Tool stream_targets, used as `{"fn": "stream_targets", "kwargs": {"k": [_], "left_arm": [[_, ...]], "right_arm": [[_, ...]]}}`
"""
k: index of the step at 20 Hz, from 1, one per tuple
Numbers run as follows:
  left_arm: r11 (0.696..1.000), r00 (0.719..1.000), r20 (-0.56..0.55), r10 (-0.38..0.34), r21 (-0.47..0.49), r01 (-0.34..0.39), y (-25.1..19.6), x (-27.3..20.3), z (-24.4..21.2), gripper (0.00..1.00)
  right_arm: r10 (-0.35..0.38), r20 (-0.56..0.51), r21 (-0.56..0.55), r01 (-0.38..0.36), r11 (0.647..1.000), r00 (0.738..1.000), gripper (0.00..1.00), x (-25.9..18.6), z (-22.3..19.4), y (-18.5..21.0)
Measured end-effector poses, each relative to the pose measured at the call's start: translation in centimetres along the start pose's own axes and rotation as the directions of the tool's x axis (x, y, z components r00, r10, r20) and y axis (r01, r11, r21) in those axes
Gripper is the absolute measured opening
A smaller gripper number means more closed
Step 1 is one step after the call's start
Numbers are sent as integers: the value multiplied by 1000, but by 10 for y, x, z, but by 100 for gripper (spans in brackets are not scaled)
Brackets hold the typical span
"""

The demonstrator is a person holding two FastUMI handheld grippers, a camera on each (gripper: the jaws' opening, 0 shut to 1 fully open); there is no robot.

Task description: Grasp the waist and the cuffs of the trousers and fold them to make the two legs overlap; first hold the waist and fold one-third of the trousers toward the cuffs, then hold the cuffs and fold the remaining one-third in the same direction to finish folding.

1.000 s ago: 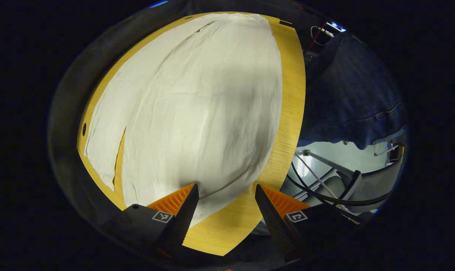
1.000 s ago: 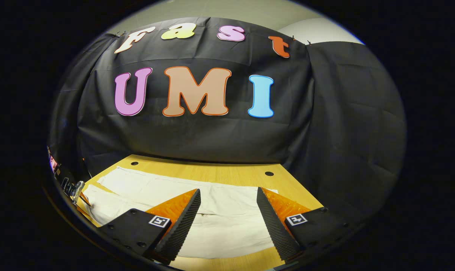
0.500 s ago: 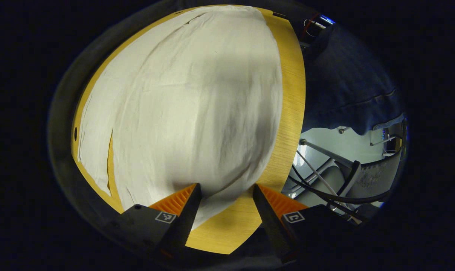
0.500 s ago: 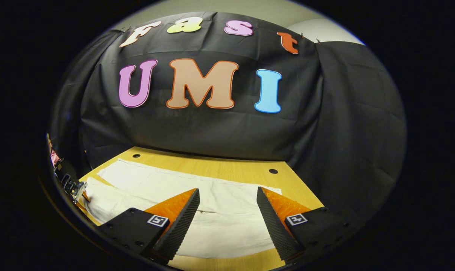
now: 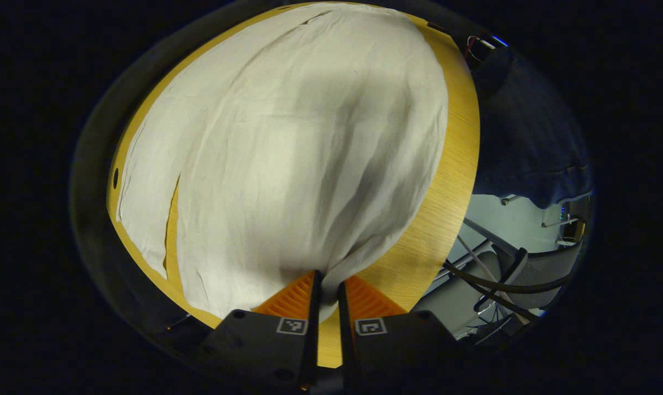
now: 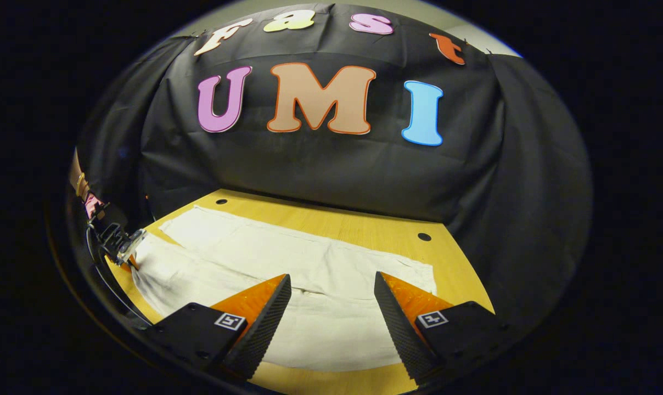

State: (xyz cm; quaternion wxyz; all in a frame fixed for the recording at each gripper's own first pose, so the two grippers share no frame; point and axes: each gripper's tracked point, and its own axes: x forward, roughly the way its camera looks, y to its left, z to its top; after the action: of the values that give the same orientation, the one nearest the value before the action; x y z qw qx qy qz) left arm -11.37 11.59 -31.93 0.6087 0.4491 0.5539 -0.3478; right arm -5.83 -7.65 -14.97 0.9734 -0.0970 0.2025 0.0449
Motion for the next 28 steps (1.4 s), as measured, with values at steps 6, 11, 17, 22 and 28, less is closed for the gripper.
{"fn": "stream_targets", "kwargs": {"k": [6, 11, 17, 22, 28], "left_arm": [[1000, 1000, 15, 10, 29, -10, -2, 1, 3, 0], [1000, 1000, 5, 10, -2, -10, -1, 2, 1, 0], [1000, 1000, 5, 18, -21, -17, 0, 2, 2, 0], [999, 1000, 8, 15, -44, -14, 0, 3, 3, 0], [999, 1000, 2, 2, -51, -2, -1, 4, 3, 0]], "right_arm": [[159, -119, -116, -173, 978, 980, 98, 11, -36, 10], [284, -347, -296, -392, 871, 894, 98, 6, -99, 3], [298, -612, -371, -599, 709, 732, 98, 4, -167, -29], [264, -763, -321, -701, 636, 589, 98, 7, -209, -45], [243, -822, -282, -739, 612, 515, 98, 11, -226, -50]]}}
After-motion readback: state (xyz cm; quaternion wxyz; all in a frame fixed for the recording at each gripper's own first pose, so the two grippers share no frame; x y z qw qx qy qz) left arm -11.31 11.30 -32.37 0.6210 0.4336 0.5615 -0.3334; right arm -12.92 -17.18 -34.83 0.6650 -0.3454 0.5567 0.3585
